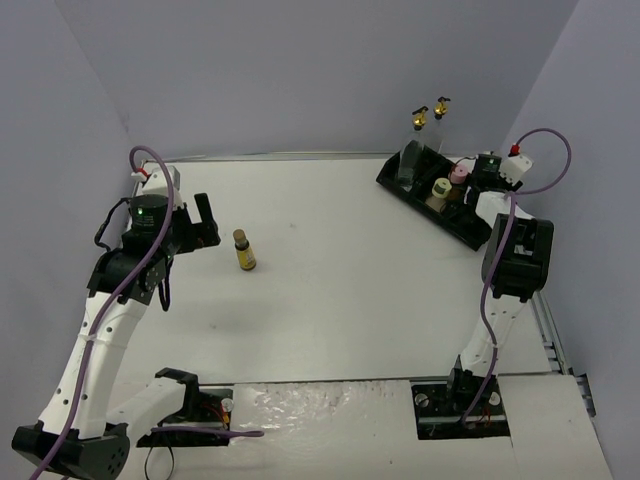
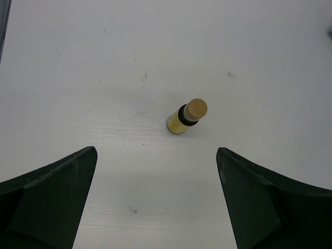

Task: Organize the condiment bottles

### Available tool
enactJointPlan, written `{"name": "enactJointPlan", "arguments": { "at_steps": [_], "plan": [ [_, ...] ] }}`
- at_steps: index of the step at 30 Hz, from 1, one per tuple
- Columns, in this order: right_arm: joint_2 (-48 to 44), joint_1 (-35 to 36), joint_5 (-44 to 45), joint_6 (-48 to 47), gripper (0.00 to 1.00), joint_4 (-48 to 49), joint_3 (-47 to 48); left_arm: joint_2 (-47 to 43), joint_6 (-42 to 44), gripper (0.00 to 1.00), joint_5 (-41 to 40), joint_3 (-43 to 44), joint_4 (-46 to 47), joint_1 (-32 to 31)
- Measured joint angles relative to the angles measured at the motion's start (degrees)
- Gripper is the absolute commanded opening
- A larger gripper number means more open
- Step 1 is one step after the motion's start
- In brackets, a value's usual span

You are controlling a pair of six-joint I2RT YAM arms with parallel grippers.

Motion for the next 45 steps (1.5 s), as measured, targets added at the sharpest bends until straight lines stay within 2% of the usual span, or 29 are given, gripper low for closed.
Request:
{"name": "enactJointPlan", "arguments": {
  "at_steps": [6,12,27,45],
  "plan": [
    [0.00,0.00,-0.56,0.02,0.57,-0.75,0.38,0.23,0.00,0.97,0.01,-0.77,0.21,0.00],
    [0.00,0.00,-0.56,0.44,0.68,-0.71,0.85,0.24,0.00,0.97,0.00,-0.77,0.22,0.00],
    [-0.89,0.02,0.16,1.55,0.78,-0.74,-0.68,0.24,0.00,0.97,0.24,-0.80,0.33,0.00],
    [-13.18,0.17,-0.22,4.78,0.84,-1.28,-9.84,1.40,-0.04,0.97,1.12,-1.62,1.11,0.00]
  ]
}}
